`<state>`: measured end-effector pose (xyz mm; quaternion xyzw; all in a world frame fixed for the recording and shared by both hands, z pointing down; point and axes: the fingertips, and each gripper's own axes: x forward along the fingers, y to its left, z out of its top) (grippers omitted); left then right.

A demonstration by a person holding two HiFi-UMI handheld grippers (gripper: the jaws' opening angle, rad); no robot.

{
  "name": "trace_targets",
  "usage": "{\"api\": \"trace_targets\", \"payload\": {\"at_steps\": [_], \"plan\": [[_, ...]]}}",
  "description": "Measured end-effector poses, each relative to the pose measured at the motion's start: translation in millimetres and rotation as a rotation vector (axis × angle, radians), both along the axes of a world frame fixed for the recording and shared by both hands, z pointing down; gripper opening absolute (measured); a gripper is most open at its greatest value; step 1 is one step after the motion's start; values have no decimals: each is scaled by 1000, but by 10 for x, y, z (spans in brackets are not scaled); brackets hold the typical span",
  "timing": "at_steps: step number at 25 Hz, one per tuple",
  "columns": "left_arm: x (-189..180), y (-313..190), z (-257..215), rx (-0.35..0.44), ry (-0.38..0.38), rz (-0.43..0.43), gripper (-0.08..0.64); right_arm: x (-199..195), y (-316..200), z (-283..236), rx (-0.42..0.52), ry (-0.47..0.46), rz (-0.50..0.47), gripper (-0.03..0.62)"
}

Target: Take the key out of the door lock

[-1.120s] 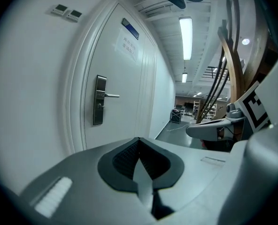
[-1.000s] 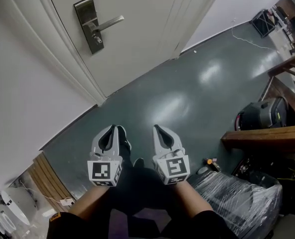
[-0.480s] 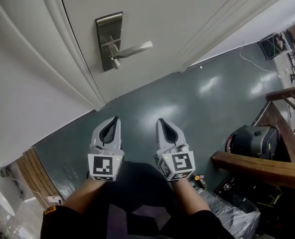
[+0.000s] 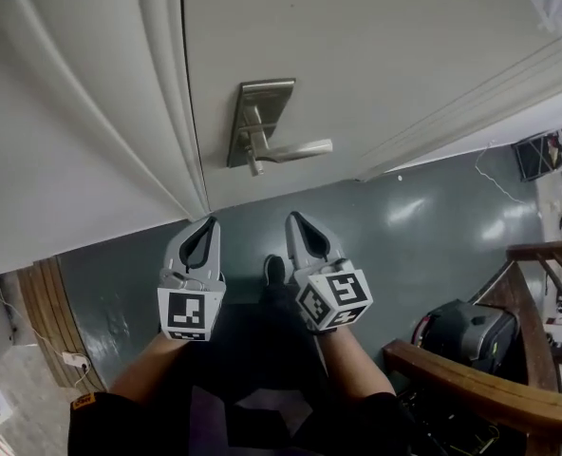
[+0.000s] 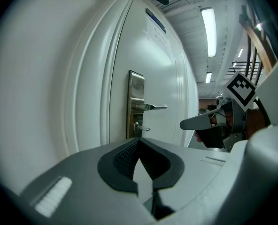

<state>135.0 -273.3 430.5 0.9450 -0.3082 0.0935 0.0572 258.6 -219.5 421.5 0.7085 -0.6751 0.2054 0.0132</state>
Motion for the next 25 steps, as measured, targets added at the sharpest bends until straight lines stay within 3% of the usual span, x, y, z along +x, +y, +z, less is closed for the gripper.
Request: {"api": "trace_targets", "payload": {"at_steps": [9, 15, 25], "plan": [[81, -235, -56, 0, -20, -252, 17, 37, -542, 126, -24, -148, -263, -6], [118, -273, 29, -44, -26, -361, 17, 56, -769, 219, -32, -489, -367, 69], [116, -250, 90, -50, -47, -445, 17, -66, -969, 328, -70, -880, -494, 80]]}}
